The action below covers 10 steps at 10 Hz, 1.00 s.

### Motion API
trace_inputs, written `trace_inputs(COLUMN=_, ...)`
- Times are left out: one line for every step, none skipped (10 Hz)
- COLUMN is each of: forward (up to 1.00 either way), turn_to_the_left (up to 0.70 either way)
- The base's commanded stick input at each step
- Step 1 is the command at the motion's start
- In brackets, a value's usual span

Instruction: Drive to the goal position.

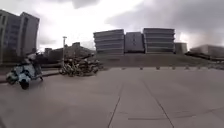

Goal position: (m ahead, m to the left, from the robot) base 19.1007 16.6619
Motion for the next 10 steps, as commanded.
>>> trace_inputs(forward=1.0, turn_to_the_left=-0.03)
trace_inputs(forward=1.0, turn_to_the_left=-0.02)
trace_inputs(forward=1.0, turn_to_the_left=-0.04)
trace_inputs(forward=1.0, turn_to_the_left=-0.05)
trace_inputs(forward=1.0, turn_to_the_left=-0.06)
trace_inputs(forward=1.0, turn_to_the_left=-0.07)
trace_inputs(forward=1.0, turn_to_the_left=-0.13)
trace_inputs(forward=1.0, turn_to_the_left=-0.15)
trace_inputs(forward=1.0, turn_to_the_left=-0.15)
trace_inputs(forward=1.0, turn_to_the_left=-0.15)
